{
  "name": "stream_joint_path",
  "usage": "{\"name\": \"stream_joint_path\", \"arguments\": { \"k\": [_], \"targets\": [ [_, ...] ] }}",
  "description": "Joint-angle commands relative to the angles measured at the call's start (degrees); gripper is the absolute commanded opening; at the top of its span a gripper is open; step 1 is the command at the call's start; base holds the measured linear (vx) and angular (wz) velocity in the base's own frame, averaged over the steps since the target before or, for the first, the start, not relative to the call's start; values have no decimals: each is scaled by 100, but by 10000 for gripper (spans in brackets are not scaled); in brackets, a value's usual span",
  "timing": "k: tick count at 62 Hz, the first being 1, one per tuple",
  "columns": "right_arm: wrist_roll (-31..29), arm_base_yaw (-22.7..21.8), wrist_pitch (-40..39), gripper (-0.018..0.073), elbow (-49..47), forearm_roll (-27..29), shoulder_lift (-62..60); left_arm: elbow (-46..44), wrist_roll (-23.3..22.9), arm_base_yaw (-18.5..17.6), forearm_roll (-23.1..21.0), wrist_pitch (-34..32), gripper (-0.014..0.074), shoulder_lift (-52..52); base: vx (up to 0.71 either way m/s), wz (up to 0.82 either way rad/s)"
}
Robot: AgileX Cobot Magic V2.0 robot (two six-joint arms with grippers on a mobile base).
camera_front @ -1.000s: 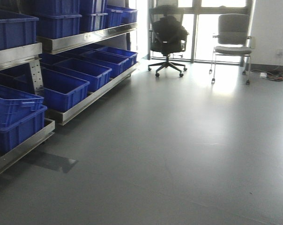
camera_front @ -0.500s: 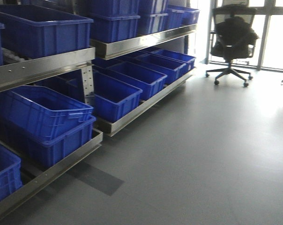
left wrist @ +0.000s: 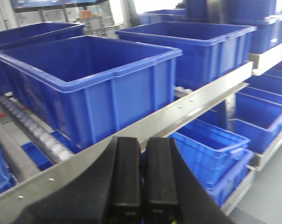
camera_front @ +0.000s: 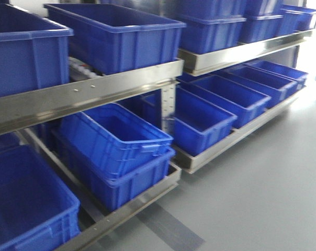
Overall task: Pick red cube and place on left shelf
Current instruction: 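Turn and pull up facing the shelf rack with blue bins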
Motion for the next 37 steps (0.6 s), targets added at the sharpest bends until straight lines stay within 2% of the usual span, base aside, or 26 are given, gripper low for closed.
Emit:
{"name": "stream_joint_path", "arguments": {
  "k": [1,37],
  "targets": [
    [-44,10,-491,56,-166,-41,20,126,3,-38,-27,-513,106,-2,41,50],
    [-44,10,-497,56,-166,-41,20,126,3,-38,-27,-513,106,-2,33,53]
  ]
}}
